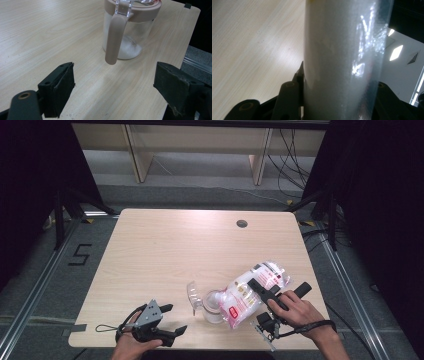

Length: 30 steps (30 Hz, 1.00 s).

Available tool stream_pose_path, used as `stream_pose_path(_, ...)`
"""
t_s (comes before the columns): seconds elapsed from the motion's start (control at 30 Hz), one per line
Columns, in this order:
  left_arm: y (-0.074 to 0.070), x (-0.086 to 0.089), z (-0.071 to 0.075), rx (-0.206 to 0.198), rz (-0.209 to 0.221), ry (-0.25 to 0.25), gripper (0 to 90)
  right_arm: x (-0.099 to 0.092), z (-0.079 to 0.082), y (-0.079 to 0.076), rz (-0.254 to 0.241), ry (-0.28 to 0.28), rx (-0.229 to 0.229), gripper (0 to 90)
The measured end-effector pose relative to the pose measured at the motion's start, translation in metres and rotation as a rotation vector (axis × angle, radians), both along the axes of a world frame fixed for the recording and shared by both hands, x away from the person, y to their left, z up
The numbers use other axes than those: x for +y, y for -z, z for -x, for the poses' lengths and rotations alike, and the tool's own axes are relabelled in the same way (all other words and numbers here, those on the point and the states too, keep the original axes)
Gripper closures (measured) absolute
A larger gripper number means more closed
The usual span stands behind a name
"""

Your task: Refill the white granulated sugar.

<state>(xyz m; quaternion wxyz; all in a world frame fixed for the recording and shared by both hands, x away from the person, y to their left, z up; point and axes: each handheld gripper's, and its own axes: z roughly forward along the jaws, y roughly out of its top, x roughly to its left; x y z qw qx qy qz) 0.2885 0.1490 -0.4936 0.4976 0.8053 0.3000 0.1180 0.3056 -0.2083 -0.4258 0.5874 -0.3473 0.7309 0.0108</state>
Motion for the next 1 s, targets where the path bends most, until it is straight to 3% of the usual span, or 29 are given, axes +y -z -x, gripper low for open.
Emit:
stream_pose_path(0.2,0.0003,0.0000,-0.0002,-0.001,0.001,0.000,16.2,-0.0001,0.0000,0.0002,0.003,0.000,0.001,62.5)
stream_pose_path(0.27,-0.0003,0.0019,-0.0011,-0.008,-0.030,0.007,16.2,0.0000,0.0001,0.0001,0.005,0.000,0.002,62.7)
stream_pose_path(0.53,0.0000,-0.0005,0.0007,0.003,-0.003,-0.007,16.2,0.0002,-0.0006,-0.0004,0.010,-0.004,0.006,63.2)
stream_pose_path(0.63,-0.0004,0.0011,-0.0002,-0.004,-0.024,-0.001,16.2,-0.0009,-0.0005,0.0002,-0.001,0.010,0.015,63.3)
stream_pose_path(1.0,-0.0002,0.0009,-0.0003,-0.002,-0.022,0.002,16.2,-0.0029,-0.0018,-0.0008,-0.005,0.014,0.017,63.5)
